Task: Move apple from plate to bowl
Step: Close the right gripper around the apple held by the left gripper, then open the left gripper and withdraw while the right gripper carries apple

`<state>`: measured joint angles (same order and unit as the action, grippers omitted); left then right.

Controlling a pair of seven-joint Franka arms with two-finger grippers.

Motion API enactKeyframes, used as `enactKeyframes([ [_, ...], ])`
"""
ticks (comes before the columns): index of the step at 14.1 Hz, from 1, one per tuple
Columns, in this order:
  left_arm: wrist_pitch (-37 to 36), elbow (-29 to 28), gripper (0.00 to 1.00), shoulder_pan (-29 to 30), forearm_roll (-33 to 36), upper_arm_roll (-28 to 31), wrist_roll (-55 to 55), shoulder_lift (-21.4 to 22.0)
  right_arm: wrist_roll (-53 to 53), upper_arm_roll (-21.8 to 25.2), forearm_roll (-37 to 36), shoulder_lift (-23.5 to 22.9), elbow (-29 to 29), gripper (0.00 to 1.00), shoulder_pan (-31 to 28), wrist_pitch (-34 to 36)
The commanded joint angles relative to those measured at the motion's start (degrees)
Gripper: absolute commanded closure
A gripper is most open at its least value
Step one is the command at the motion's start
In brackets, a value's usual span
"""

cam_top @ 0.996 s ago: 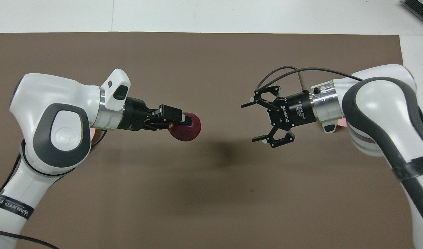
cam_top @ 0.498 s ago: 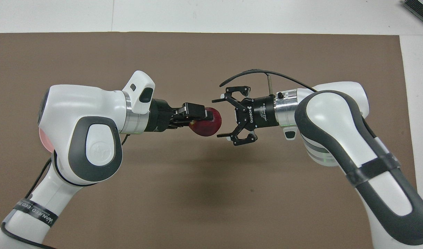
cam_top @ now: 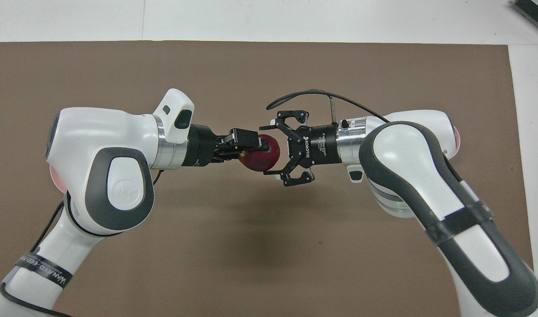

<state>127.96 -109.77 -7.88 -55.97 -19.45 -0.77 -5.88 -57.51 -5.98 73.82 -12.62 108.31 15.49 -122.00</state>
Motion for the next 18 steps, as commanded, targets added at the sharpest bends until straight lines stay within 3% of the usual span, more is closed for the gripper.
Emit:
enactKeyframes([
  [1, 0.5, -0.4, 1.0, -0.9, -1.1, 0.4, -0.9, 0.8, -1.6, -0.2, 1.9, 0.7, 0.7, 0.0, 0.3, -1.6],
  [2, 0.5, -0.4, 1.0, -0.9, -1.1, 0.4, -0.9, 0.8, -1.7, -0.2, 2.0, 0.7, 0.8, 0.0, 0.3, -1.7],
  [3, 0.3, -0.4, 1.0, -0.9, -1.1, 0.4, -0.9, 0.8, -1.7, -0.2, 2.6, 0.6, 0.6, 0.52, 0.3, -1.6],
  [4, 0.3, -0.4, 1.0, -0.9, -1.1, 0.4, -0.9, 0.8, -1.6, -0.2, 2.7, 0.5, 0.5, 0.93, 0.3, -1.7],
  [5, 0.2, -0.4, 1.0, -0.8, -1.0, 0.4, -0.9, 0.8, -1.6, -0.2, 2.7, 0.5, 0.5, 1.0, 0.3, -1.7],
  [8, -0.3, -0.1, 1.0, -0.6, -0.7, 0.4, -1.0, 1.0, -1.6, -0.2, 2.7, 0.5, 0.4, 1.0, 0.3, -1.7],
  [9, -0.5, 0.1, 0.88, -0.5, -0.5, 0.4, -1.1, 1.0, -1.6, -0.2, 2.7, 0.5, 0.4, 1.0, 0.3, -1.7],
  [10, -0.5, 0.3, 0.56, -0.6, -0.2, 0.5, -1.2, 1.0, -1.6, -0.2, 2.7, 0.5, 0.4, 1.0, 0.3, -1.6],
  [11, -0.5, 0.4, 0.34, -0.7, 0.8, 0.5, -1.1, 1.0, -1.6, -0.2, 2.7, 0.5, 0.4, 1.0, 0.3, -1.6],
  [14, -0.7, 0.4, 0.0, -0.7, 4.4, 0.7, -0.8, 1.8, -1.7, -0.2, 2.7, 0.5, 0.2, 1.0, 0.0, -1.0],
  [18, -2.8, 0.1, 0.0, 0.1, 14.6, 0.9, -0.8, 3.0, -1.7, -0.1, 2.6, 0.7, 0.0, 1.0, -0.5, -1.0],
])
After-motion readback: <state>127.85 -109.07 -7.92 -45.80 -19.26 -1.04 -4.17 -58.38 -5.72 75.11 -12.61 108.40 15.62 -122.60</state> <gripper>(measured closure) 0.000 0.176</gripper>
